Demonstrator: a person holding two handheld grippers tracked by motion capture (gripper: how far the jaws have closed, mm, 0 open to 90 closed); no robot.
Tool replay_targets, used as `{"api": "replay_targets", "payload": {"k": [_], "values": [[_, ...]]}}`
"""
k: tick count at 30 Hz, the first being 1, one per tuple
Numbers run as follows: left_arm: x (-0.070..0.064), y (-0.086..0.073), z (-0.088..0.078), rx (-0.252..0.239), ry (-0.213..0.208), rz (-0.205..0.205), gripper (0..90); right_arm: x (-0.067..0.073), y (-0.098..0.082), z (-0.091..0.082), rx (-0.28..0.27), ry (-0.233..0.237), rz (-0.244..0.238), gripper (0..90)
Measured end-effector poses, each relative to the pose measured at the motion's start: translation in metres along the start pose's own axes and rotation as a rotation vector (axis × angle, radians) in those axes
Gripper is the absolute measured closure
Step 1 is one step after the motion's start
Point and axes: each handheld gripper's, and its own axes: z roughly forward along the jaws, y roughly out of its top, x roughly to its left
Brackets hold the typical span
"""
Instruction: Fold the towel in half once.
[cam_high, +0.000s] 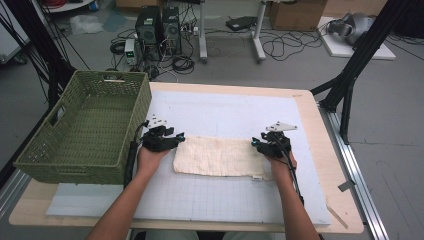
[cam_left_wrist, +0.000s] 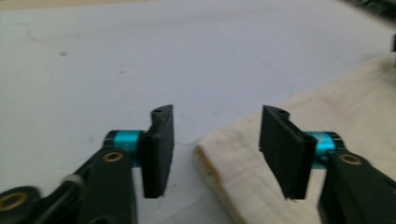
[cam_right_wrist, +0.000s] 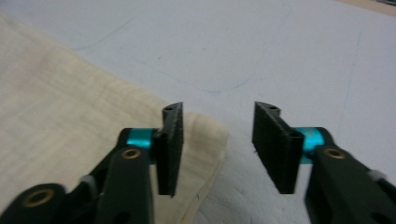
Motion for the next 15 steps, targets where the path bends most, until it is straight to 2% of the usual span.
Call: {"api": "replay_targets", "payload": {"k": [1,3,7,9,10,12,15], "values": [[-0.002,0.0,-0.003,-0.006,-0.024,0.007,38.3,-0.001,0.0,-0.004,-0.016,0.022,0.013,46.3],[-0.007,-0.001,-0.011,-0.041,-0.034,0.034,35.5,-0.002,0.0,-0.015,-0.031,0.034,-0.007,40.8],[-0.013,-0.002,-0.023,-0.08,-0.066,0.033,26.0,-0.003,-0.002,-0.038,-0.076,0.047,-0.032,31.4],[-0.015,-0.004,-0.027,-0.09,-0.081,0.028,20.5,-0.003,-0.005,-0.048,-0.081,0.067,-0.012,23.7],[-0.016,-0.005,-0.029,-0.091,-0.083,0.03,20.4,-0.002,-0.007,-0.052,-0.085,0.058,-0.014,19.3],[-0.018,-0.006,-0.032,-0.082,-0.072,0.036,18.9,0.001,-0.012,-0.059,-0.094,0.053,-0.015,17.0],[-0.022,-0.01,-0.038,-0.102,-0.07,0.047,18.5,0.004,-0.021,-0.065,-0.095,0.042,-0.054,13.7]]}}
